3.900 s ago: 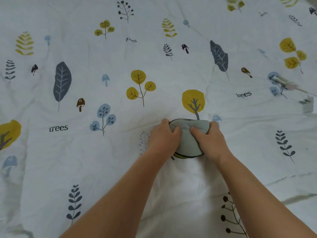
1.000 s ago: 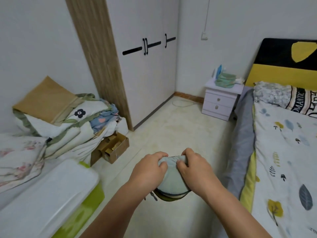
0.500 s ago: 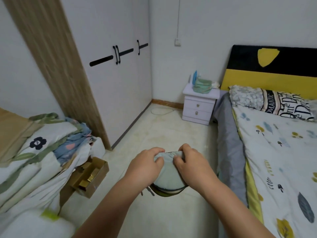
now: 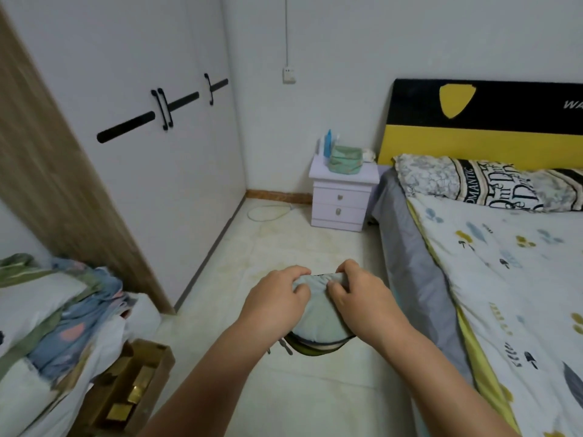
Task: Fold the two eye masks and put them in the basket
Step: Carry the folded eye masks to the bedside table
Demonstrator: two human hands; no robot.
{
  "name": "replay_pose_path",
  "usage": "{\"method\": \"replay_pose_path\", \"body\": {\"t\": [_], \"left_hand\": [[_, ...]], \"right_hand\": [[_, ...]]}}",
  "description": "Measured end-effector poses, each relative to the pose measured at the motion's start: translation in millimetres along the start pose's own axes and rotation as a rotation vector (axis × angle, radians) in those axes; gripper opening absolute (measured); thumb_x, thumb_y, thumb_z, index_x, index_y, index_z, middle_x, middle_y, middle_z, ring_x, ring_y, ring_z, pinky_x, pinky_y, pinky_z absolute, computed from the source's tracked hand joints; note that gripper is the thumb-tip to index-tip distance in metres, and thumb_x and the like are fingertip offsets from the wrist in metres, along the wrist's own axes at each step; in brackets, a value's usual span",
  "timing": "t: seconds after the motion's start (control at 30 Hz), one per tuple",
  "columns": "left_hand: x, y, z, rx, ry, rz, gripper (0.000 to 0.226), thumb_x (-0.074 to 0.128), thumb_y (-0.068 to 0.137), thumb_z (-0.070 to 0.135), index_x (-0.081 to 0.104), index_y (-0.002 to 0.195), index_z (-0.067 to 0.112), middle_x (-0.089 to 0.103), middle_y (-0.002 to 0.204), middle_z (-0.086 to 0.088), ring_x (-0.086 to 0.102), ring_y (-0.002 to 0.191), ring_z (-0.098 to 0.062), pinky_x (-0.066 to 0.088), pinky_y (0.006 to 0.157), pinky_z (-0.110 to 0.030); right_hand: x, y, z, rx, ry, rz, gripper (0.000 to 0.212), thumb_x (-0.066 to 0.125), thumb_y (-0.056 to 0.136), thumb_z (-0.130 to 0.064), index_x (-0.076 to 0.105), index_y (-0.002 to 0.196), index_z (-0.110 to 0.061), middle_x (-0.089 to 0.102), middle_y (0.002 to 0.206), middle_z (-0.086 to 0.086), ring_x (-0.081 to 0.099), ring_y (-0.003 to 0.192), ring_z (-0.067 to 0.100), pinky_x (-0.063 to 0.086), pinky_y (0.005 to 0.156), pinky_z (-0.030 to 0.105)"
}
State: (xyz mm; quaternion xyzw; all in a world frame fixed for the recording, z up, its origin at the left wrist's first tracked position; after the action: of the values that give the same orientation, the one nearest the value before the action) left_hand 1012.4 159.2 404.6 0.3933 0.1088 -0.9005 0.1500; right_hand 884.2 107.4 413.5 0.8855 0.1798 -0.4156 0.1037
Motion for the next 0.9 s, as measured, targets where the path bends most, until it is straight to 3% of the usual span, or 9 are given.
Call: {"method": "replay_pose_path", "body": {"t": [0.23, 0.47, 0.63, 0.9], "left_hand": [[1.2, 103.9, 7.5, 0.018, 0.006, -0.008, 0.036, 0.042, 0.088, 0.025, 0.053, 0.121, 0.033, 0.058, 0.128, -0.001, 0.053, 0.114, -0.021, 0.042, 0.095, -0.031], [-2.8, 218.1, 35.1, 0.036, -0.007, 0.006, 0.036, 0.041, 0.088, 0.024, 0.054, 0.121, 0.033, 0.059, 0.128, 0.001, 0.053, 0.114, -0.019, 0.042, 0.093, -0.030], [-1.5, 287.1, 40.2, 0.042, -0.009, -0.012, 0.037, 0.041, 0.088, 0.024, 0.053, 0.122, 0.031, 0.059, 0.127, -0.001, 0.054, 0.112, -0.020, 0.042, 0.092, -0.030], [-5.8, 417.4, 38.3, 0.099, -0.017, -0.055, 0.036, 0.043, 0.088, 0.024, 0.055, 0.121, 0.031, 0.060, 0.126, -0.002, 0.055, 0.112, -0.021, 0.043, 0.092, -0.028]], "right_hand": [[-0.4, 100.4, 13.8, 0.010, -0.011, 0.027, 0.019, 0.045, 0.090, -0.028, 0.050, 0.102, -0.014, 0.051, 0.091, 0.006, 0.052, 0.085, 0.028, 0.037, 0.069, 0.031], [-22.2, 213.2, 28.0, 0.001, -0.008, 0.058, 0.019, 0.045, 0.091, -0.029, 0.050, 0.103, -0.015, 0.060, 0.103, 0.011, 0.053, 0.088, 0.028, 0.036, 0.070, 0.031], [-25.5, 281.5, 33.6, 0.015, -0.013, 0.049, 0.017, 0.046, 0.090, -0.029, 0.050, 0.100, -0.015, 0.061, 0.102, 0.012, 0.048, 0.083, 0.025, 0.035, 0.069, 0.031], [-17.8, 400.9, 40.9, 0.077, -0.029, 0.088, 0.018, 0.047, 0.089, -0.027, 0.050, 0.100, -0.013, 0.061, 0.103, 0.013, 0.055, 0.093, 0.033, 0.038, 0.070, 0.034]]}}
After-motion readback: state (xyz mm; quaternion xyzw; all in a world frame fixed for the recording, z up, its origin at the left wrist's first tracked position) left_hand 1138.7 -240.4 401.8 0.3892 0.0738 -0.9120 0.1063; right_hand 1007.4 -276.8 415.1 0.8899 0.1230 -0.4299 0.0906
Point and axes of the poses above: each hand's wrist, its own y-axis towards the middle knuckle, its own x-axis out of the palm, z = x × y, the point moved 6 cm from there along y, towards the middle knuckle
